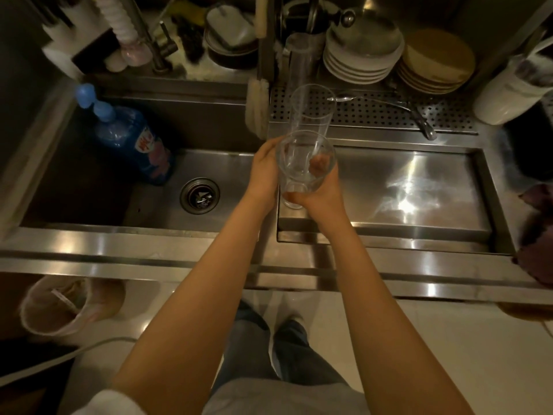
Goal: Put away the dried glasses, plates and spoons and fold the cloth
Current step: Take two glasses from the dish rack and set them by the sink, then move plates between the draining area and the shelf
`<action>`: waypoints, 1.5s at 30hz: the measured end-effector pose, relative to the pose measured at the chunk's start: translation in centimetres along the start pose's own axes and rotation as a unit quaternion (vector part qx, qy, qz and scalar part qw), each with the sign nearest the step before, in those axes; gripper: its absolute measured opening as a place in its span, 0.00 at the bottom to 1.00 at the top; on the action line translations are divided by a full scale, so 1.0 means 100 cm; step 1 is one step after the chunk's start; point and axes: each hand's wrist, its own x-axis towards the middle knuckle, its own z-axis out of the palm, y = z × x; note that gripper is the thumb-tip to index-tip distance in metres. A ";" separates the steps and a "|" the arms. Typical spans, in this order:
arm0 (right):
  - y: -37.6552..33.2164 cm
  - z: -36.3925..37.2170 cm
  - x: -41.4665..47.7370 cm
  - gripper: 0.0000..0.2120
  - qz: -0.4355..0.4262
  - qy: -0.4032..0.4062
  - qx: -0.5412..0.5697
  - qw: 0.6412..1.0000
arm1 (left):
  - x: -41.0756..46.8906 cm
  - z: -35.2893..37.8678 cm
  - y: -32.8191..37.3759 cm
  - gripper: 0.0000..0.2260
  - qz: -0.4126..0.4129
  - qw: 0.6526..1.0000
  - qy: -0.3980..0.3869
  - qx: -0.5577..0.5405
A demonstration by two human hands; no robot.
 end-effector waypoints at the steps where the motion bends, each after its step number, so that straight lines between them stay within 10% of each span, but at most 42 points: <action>1: -0.001 0.000 0.001 0.38 0.004 0.000 -0.006 1.000 | -0.001 0.000 0.000 0.08 -0.006 1.000 0.004 -0.008; 26: -0.075 -0.068 -0.009 0.08 0.013 0.078 -0.010 0.997 | -0.056 0.032 0.066 0.10 0.160 0.981 0.069 0.089; 45: -0.223 -0.106 -0.036 0.09 -0.133 0.148 -0.002 0.980 | -0.109 0.067 0.181 0.09 0.219 0.963 -0.136 0.085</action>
